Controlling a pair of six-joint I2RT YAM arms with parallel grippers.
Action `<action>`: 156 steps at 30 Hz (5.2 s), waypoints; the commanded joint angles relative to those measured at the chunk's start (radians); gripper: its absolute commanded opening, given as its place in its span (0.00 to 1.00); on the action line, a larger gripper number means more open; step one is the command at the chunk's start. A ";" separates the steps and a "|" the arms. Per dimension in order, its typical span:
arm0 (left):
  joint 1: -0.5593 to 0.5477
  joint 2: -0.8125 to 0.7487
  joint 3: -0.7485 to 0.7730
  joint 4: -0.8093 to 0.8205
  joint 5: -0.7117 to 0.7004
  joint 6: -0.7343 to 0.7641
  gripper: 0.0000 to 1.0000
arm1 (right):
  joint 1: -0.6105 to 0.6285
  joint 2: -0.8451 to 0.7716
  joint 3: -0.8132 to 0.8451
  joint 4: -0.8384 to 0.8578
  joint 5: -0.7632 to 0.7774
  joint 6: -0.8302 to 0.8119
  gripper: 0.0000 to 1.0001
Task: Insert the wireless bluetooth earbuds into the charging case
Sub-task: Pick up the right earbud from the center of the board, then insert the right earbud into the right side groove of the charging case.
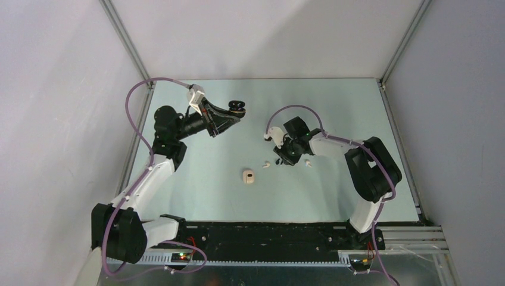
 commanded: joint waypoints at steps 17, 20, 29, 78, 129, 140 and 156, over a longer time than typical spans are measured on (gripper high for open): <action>0.007 -0.008 -0.001 0.027 -0.011 0.018 0.00 | -0.013 0.043 0.040 -0.018 -0.086 -0.256 0.34; 0.007 -0.007 -0.004 0.026 -0.014 0.019 0.00 | -0.013 0.053 0.047 -0.022 -0.082 -0.258 0.34; 0.006 0.000 -0.005 0.026 -0.018 0.019 0.00 | -0.007 0.065 0.048 -0.029 -0.076 -0.291 0.30; -0.266 0.086 -0.124 0.432 -0.468 0.189 0.00 | 0.328 -0.513 -0.180 1.170 0.404 -0.951 0.00; -0.300 0.000 -0.204 0.482 -0.409 0.265 0.00 | 0.385 -0.462 -0.179 1.014 0.379 -1.171 0.00; -0.300 -0.006 -0.208 0.482 -0.435 0.241 0.00 | 0.396 -0.469 -0.180 0.986 0.386 -1.180 0.00; -0.300 -0.019 -0.208 0.475 -0.458 0.211 0.00 | 0.415 -0.473 -0.181 0.971 0.443 -1.199 0.00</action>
